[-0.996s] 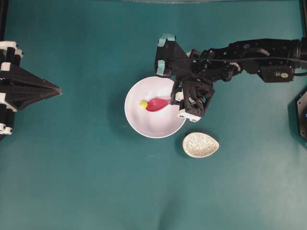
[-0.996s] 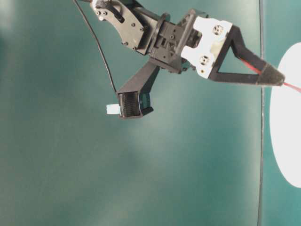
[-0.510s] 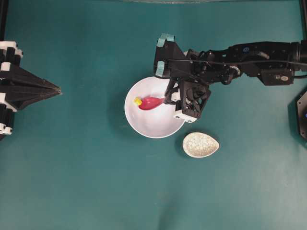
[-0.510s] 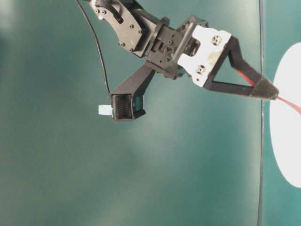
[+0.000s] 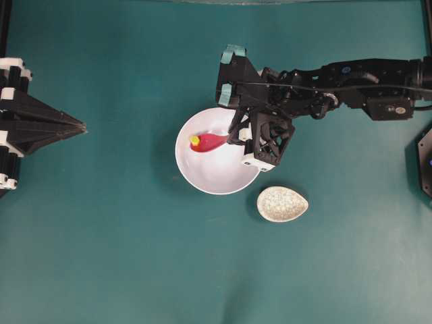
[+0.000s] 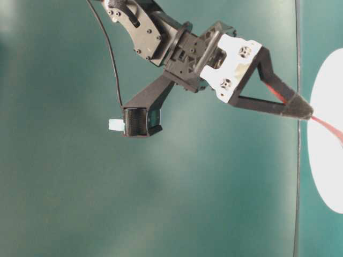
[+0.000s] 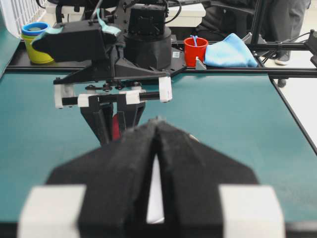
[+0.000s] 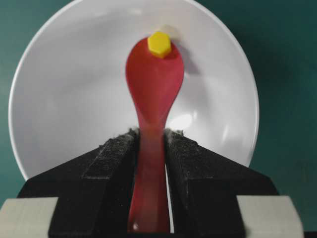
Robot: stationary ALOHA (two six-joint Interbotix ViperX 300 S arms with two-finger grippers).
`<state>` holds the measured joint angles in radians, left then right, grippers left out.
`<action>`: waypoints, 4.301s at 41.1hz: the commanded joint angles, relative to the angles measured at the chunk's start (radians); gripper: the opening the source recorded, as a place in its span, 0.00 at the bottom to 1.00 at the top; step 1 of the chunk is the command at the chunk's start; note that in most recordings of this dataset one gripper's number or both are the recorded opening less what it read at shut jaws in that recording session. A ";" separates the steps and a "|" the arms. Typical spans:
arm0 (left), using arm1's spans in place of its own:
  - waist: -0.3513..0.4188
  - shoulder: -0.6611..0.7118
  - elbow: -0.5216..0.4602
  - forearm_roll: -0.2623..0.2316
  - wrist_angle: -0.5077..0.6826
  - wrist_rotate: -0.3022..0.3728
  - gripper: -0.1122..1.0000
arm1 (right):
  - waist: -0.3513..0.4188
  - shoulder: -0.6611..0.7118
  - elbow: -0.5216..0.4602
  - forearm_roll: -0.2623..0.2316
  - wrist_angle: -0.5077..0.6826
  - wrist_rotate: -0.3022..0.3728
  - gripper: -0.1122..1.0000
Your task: Scoop the yellow hexagonal prism block from the bowl with a spoon using the right arm.
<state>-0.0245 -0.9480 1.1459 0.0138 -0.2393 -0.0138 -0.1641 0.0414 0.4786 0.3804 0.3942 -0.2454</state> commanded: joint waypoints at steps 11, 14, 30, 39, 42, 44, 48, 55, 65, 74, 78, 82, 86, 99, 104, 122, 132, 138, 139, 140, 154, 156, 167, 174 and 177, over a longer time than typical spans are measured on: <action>0.003 0.006 -0.032 0.003 -0.005 0.000 0.12 | 0.002 -0.023 0.008 -0.002 -0.028 -0.002 0.32; 0.003 0.005 -0.032 0.003 -0.005 0.002 0.12 | 0.002 -0.031 0.021 0.000 -0.044 -0.002 0.32; 0.003 0.005 -0.032 0.003 -0.002 0.002 0.12 | 0.020 -0.097 0.123 0.002 -0.186 0.005 0.32; 0.003 0.005 -0.034 0.003 -0.002 0.002 0.12 | 0.043 -0.126 0.167 0.002 -0.245 0.008 0.32; 0.003 0.005 -0.032 0.003 -0.003 0.002 0.12 | 0.051 -0.135 0.178 0.002 -0.265 0.008 0.32; 0.003 0.006 -0.032 0.003 -0.002 0.002 0.12 | 0.055 -0.140 0.186 0.002 -0.279 0.008 0.32; 0.003 0.006 -0.032 0.003 -0.002 0.002 0.12 | 0.061 -0.150 0.204 0.002 -0.305 0.008 0.32; 0.003 0.005 -0.032 0.003 -0.002 0.002 0.12 | 0.069 -0.167 0.232 0.002 -0.364 0.008 0.32; 0.003 0.005 -0.032 0.003 -0.002 0.002 0.12 | 0.087 -0.192 0.278 0.002 -0.446 0.008 0.32; 0.003 0.005 -0.032 0.003 -0.002 0.002 0.12 | 0.117 -0.212 0.339 0.002 -0.551 0.006 0.32; 0.003 0.005 -0.032 0.003 -0.002 0.002 0.12 | 0.132 -0.216 0.371 0.000 -0.615 0.006 0.32; 0.003 0.006 -0.032 0.003 -0.002 0.002 0.12 | 0.143 -0.219 0.402 0.002 -0.666 0.006 0.32; 0.003 0.005 -0.032 0.003 -0.002 0.000 0.12 | 0.155 -0.219 0.422 0.002 -0.703 0.006 0.32; 0.003 0.006 -0.032 0.003 -0.003 0.000 0.12 | 0.172 -0.221 0.469 0.002 -0.795 0.006 0.32; 0.003 0.005 -0.032 0.003 -0.003 0.000 0.12 | 0.172 -0.221 0.471 0.002 -0.815 0.006 0.32; 0.003 0.005 -0.032 0.003 -0.002 0.000 0.12 | 0.164 -0.302 0.465 0.000 -0.802 -0.020 0.32; 0.003 0.005 -0.032 0.003 -0.005 0.000 0.12 | 0.143 -0.377 0.453 0.000 -0.738 -0.057 0.32; 0.003 0.005 -0.032 0.003 -0.008 -0.002 0.12 | 0.129 -0.408 0.431 0.000 -0.686 -0.067 0.32; 0.003 0.005 -0.034 0.003 -0.008 -0.002 0.12 | 0.127 -0.410 0.428 0.000 -0.681 -0.069 0.32; 0.005 0.005 -0.034 0.003 -0.009 -0.002 0.12 | 0.126 -0.411 0.425 0.000 -0.675 -0.069 0.32; 0.003 0.005 -0.034 0.003 -0.009 0.000 0.12 | 0.124 -0.411 0.405 -0.002 -0.649 -0.072 0.32; 0.003 0.005 -0.035 0.003 -0.009 0.000 0.12 | 0.124 -0.411 0.405 -0.002 -0.649 -0.072 0.32; 0.003 0.005 -0.034 0.003 -0.002 0.000 0.12 | 0.124 -0.411 0.403 -0.002 -0.649 -0.077 0.32; 0.003 0.005 -0.034 0.003 0.000 -0.002 0.12 | 0.124 -0.411 0.405 -0.002 -0.649 -0.077 0.32; 0.003 0.005 -0.034 0.003 0.005 -0.011 0.12 | 0.124 -0.411 0.403 -0.003 -0.649 -0.077 0.32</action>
<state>-0.0230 -0.9465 1.1428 0.0138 -0.2347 -0.0169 -0.0383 -0.3482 0.9081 0.3820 -0.2500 -0.3206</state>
